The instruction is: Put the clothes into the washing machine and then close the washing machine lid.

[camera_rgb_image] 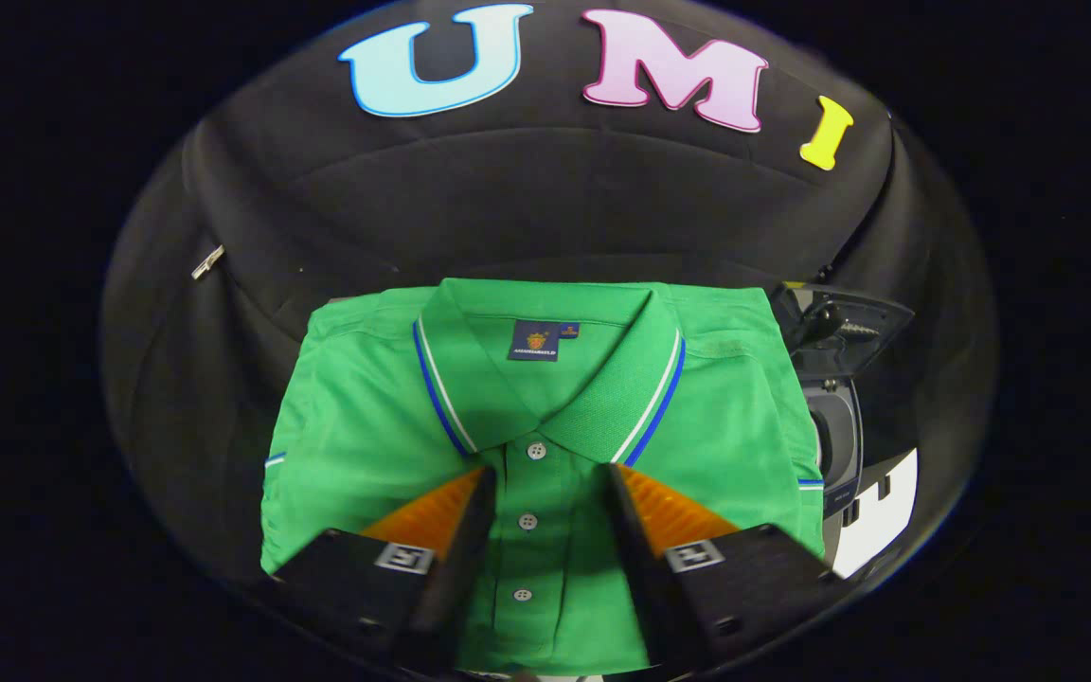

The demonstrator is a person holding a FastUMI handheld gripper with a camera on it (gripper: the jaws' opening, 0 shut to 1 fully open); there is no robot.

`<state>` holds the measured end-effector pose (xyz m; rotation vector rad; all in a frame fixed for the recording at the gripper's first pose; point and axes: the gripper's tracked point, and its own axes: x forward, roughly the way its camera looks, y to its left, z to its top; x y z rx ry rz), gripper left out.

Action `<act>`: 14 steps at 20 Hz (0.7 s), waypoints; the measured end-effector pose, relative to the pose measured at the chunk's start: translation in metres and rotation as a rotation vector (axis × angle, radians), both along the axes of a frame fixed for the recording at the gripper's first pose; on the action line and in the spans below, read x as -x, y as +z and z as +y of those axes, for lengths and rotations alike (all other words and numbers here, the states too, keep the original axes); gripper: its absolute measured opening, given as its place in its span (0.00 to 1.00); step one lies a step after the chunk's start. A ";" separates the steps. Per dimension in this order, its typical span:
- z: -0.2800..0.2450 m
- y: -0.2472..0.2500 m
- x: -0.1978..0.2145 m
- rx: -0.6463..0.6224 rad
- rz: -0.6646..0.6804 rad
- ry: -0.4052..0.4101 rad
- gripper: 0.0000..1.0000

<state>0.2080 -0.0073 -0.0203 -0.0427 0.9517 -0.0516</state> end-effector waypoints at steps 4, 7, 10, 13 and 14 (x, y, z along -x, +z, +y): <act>-0.002 0.004 -0.003 0.004 -0.011 -0.006 0.36; 0.000 0.001 -0.005 0.011 -0.044 0.024 0.11; 0.001 0.009 -0.005 0.010 -0.103 0.059 0.11; 0.009 0.030 -0.004 0.020 -0.208 0.105 0.11; 0.010 0.037 -0.004 0.020 -0.234 0.107 0.11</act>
